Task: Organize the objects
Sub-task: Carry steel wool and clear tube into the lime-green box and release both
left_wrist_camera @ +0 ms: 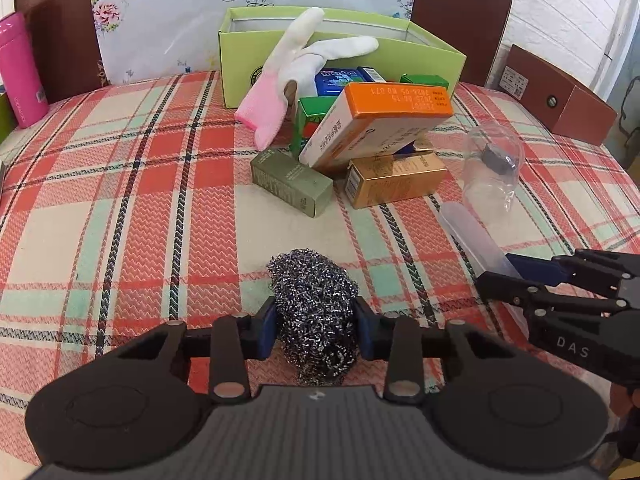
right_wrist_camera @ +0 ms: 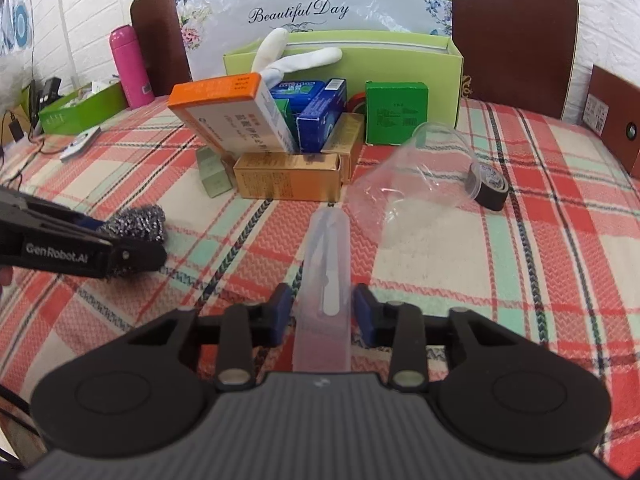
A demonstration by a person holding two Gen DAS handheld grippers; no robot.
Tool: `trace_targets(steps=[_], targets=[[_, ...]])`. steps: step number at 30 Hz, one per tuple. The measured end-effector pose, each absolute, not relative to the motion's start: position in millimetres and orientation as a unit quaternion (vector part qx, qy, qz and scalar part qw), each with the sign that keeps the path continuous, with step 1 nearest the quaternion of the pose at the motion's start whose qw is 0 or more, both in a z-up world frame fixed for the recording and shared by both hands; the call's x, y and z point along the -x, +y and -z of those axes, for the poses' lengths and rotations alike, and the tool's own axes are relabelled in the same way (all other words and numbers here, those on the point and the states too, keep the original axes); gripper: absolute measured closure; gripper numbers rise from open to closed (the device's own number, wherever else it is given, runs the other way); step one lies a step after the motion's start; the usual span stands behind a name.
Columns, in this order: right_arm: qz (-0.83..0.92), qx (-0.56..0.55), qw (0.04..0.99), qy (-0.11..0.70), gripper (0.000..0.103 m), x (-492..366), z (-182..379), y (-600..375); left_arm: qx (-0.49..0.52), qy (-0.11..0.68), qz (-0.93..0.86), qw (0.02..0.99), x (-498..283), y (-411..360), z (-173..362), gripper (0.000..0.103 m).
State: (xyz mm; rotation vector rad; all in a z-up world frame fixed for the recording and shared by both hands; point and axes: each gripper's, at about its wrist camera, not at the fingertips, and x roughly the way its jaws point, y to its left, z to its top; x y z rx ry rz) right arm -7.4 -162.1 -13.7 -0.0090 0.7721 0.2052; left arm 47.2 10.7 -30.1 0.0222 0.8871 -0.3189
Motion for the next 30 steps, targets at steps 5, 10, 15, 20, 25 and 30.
trace_targets(steps=[5, 10, 15, 20, 25, 30], targets=[[-0.129, -0.031, 0.914, 0.384, 0.076, 18, 1, -174, -0.001, 0.413, 0.159, 0.897, -38, 17, 17, 0.066], [-0.169, -0.069, 0.915, 0.359, 0.076, 25, -37, -188, 0.0, 0.379, 0.173, 0.909, -37, 27, -20, 0.066], [-0.174, -0.05, 0.936, 0.302, 0.076, 11, -82, -198, -0.008, 0.32, 0.193, 0.928, -48, 29, -70, 0.066], [-0.172, -0.043, 0.951, 0.253, 0.076, -23, -124, -208, -0.005, 0.272, 0.215, 0.938, -78, 17, -112, 0.066], [-0.155, -0.034, 0.959, 0.235, 0.076, -72, -142, -214, 0.008, 0.258, 0.218, 0.941, -124, -5, -131, 0.066], [-0.139, -0.033, 0.962, 0.233, 0.076, -132, -142, -222, 0.032, 0.255, 0.207, 0.944, -177, -23, -140, 0.066]])
